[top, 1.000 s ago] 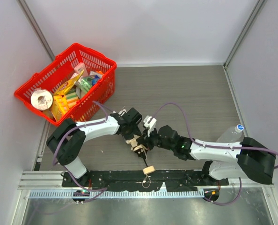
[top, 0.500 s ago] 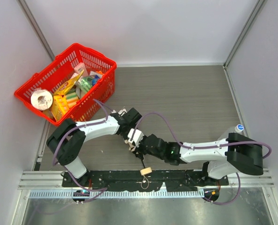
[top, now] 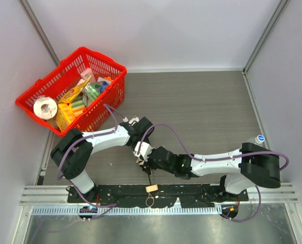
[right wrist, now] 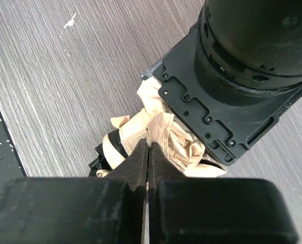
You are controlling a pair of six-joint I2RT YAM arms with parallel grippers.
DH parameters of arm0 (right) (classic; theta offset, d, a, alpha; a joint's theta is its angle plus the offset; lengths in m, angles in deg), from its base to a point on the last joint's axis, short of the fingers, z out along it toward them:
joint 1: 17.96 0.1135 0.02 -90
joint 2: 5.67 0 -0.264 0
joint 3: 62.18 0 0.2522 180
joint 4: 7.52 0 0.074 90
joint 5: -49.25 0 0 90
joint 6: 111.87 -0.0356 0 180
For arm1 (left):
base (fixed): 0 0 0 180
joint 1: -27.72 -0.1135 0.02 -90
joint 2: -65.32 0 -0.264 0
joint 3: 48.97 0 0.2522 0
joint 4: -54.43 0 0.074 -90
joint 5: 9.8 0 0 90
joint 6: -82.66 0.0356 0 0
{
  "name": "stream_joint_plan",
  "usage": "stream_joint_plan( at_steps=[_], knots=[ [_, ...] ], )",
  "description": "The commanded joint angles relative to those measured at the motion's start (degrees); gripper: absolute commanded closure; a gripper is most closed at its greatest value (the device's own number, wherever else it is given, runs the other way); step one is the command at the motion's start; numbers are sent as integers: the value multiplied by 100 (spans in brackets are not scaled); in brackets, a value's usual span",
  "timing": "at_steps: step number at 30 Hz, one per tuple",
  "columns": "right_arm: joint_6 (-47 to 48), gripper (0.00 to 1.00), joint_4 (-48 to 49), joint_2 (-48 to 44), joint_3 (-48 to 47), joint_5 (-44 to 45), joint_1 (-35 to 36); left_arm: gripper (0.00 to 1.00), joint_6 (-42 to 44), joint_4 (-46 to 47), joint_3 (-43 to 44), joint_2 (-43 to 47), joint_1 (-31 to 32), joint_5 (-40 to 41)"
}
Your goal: Put away the umbrella
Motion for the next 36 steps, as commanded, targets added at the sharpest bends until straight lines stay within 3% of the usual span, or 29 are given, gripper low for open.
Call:
stream_joint_plan(
  at_steps=[1,8,15,21,23,26,27,29,32,34,36],
  knots=[
    [-905,99,413,433,251,-1190,43,100,25,131,200,124,-80,-136],
    [-1390,71,1091,540,515,-1805,-63,100,16,245,165,318,-71,-224],
    [-1908,63,1363,-101,770,-2718,-247,100,-10,675,-142,309,-71,-303],
    [-2426,55,986,-1680,936,-3046,-457,100,358,1255,-257,633,-80,-23],
    [-2585,52,496,-2348,902,-2626,-537,100,595,1431,-275,862,-88,214],
    [-2586,49,-908,-3054,429,-1161,-590,100,1104,1783,-275,1257,-88,469],
    [-2568,48,-1044,-3256,314,-1130,-703,100,1245,1897,-266,1389,-88,522],
    [-2663,49,-1527,-3310,8,-1121,-1002,100,1553,2204,-266,1644,-106,444],
    [-3226,51,-2466,-3354,-433,166,-1414,100,2202,3019,-380,2153,-106,382],
    [-3455,51,-2740,-3424,-636,521,-1687,100,2712,3767,-599,2461,-106,443],
    [-3404,58,-2759,-3399,-724,184,-1916,100,3170,4225,-732,2655,-106,628]
  ],
)
